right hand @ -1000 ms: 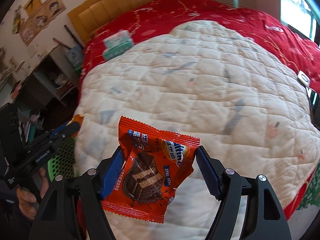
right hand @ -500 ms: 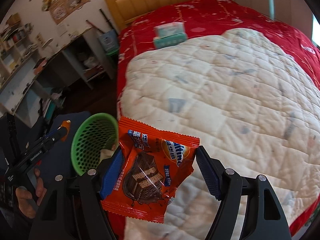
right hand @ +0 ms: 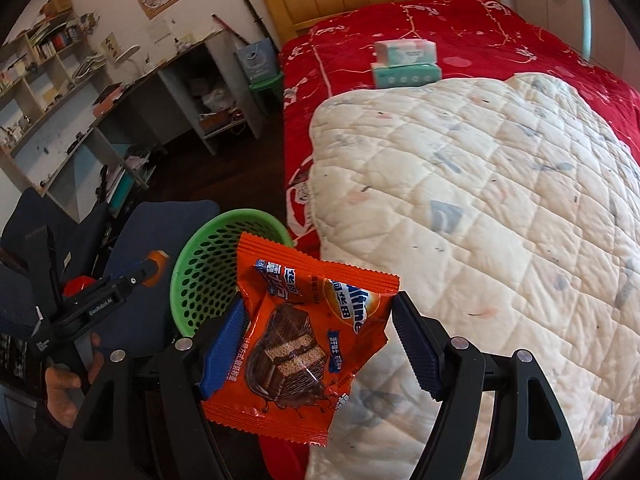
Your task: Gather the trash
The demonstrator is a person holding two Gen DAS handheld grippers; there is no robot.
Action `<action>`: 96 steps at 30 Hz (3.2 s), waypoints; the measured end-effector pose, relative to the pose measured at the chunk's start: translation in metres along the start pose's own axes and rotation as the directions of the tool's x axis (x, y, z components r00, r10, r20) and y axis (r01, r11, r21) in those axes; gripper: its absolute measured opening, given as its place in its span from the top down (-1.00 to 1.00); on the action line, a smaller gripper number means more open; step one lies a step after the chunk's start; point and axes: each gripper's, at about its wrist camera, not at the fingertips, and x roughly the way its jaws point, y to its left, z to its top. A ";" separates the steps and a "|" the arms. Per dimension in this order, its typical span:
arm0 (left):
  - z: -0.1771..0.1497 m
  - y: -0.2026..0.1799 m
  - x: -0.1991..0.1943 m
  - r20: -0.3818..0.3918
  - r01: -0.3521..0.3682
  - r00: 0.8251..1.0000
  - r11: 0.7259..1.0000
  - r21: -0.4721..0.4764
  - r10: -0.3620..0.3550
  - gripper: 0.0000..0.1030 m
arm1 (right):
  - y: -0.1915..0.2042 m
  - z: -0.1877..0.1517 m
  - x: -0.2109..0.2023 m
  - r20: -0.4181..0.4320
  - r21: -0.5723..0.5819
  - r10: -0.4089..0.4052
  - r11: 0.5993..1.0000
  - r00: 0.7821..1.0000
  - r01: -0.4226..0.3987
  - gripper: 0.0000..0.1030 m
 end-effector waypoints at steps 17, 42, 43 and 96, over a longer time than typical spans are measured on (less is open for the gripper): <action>-0.009 0.035 -0.030 0.071 -0.067 0.995 0.997 -0.043 0.070 -0.63 | 0.056 0.017 0.045 -0.049 -0.072 0.063 0.995 0.997 -0.067 -0.37; -0.023 0.052 -0.060 0.114 -0.195 0.974 0.980 -0.028 0.197 -0.90 | 0.136 0.034 0.125 -0.111 -0.081 0.165 0.981 0.980 -0.174 -0.61; -0.023 0.051 -0.060 0.113 -0.197 0.973 0.980 -0.030 0.200 -0.90 | 0.135 0.034 0.124 -0.111 -0.082 0.166 0.981 0.980 -0.176 -0.63; -0.047 -0.170 -0.094 0.167 0.000 0.985 0.979 0.204 -0.035 -0.90 | -0.052 -0.094 -0.123 0.213 0.076 -0.358 0.934 0.909 0.350 -0.83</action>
